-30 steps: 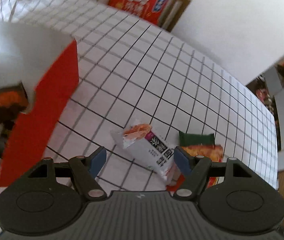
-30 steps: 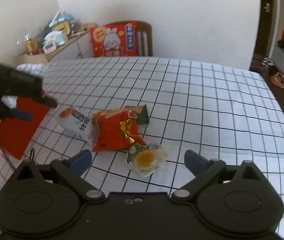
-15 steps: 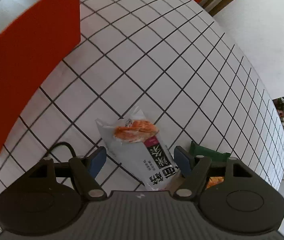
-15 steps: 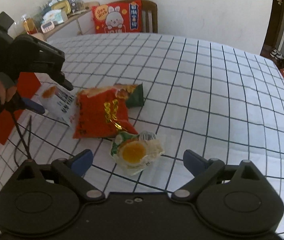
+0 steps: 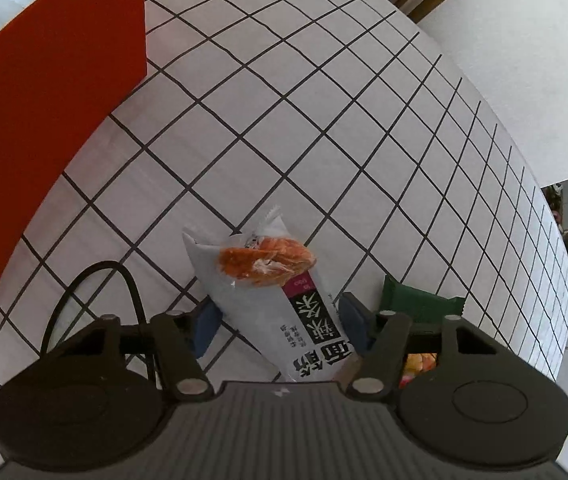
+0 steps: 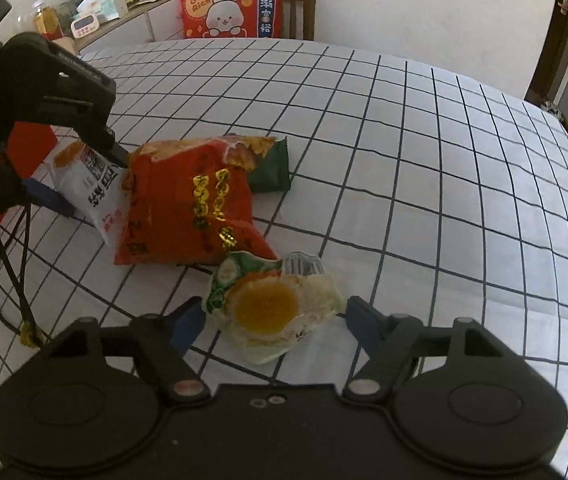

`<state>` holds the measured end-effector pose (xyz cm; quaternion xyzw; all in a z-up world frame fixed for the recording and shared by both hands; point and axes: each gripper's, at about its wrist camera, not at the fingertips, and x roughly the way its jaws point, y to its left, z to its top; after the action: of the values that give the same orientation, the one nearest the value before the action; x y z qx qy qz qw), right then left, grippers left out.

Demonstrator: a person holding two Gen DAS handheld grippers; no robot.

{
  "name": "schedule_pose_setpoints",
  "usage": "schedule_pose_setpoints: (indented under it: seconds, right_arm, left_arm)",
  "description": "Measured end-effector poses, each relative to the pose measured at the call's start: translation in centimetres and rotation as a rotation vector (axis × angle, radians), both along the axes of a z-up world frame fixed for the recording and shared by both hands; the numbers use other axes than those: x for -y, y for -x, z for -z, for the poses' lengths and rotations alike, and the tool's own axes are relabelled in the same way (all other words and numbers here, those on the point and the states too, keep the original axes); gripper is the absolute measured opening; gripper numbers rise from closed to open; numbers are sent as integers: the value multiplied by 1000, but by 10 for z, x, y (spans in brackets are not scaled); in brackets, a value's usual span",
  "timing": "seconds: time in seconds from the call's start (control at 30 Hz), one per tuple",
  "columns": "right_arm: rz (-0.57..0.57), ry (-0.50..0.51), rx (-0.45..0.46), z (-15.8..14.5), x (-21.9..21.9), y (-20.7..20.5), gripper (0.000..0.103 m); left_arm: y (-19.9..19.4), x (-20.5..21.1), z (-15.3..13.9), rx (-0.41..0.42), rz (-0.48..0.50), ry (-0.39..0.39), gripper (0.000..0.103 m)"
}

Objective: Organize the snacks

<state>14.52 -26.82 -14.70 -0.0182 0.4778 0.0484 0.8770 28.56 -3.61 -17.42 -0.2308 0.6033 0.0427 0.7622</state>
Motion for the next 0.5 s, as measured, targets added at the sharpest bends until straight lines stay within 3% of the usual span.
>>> schedule_pose_setpoints:
  seconds: [0.23, 0.5]
  right_arm:
    - [19, 4, 7, -1, -1, 7, 70]
    - [49, -34, 16, -12, -3, 24, 70]
  left_arm:
    - [15, -5, -5, 24, 42, -20, 47]
    - [41, -19, -24, 72, 107, -47, 42]
